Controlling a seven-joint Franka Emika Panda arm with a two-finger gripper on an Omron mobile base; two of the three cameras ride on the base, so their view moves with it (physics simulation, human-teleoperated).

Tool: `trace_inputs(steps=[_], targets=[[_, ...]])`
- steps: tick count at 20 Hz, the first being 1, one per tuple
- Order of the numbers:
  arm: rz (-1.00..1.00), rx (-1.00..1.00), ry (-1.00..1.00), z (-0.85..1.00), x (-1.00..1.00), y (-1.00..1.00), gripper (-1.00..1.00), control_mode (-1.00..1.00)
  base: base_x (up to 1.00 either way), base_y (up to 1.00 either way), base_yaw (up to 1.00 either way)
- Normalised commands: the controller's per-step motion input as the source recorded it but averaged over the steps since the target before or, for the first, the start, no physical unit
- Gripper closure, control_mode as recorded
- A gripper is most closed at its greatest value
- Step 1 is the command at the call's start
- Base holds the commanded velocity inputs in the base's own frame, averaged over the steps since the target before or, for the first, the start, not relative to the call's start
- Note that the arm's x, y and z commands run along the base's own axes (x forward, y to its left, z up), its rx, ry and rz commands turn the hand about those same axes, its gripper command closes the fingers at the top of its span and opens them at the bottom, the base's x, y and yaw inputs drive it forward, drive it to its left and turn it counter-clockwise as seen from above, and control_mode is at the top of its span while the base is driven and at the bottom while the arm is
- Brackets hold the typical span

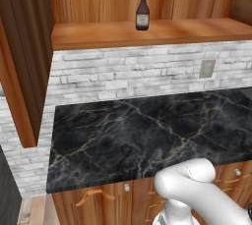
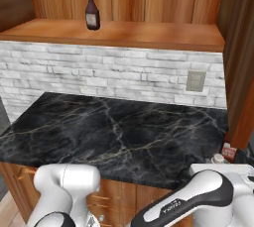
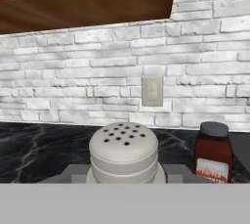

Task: Collect the paprika, ketchup, and shaker from the cabinet and place them next to the stove.

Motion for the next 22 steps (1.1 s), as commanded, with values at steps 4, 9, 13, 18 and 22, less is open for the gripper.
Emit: trace_inputs(steps=[4, 9, 13, 18, 22], targets=[[0.0, -0.02, 0.0, -0.38, 0.1, -0.09, 1.0, -1.0, 0.0, 0.0, 0.0], [0.0, 0.0, 0.0, -0.21, 0.18, -0.08, 1.0, -1.0, 0.0, 0.0, 0.0], [0.0, 0.0, 0.0, -0.14, 0.17, -0.08, 1.0, -1.0, 0.0, 0.0, 0.0], [-0.03, 0.0, 0.0, -0.19, 0.11, -0.08, 1.0, -1.0, 0.0, 0.0, 0.0], [-0.06, 0.0, 0.0, -0.19, 0.14, -0.08, 1.0, -1.0, 0.0, 0.0, 0.0]])
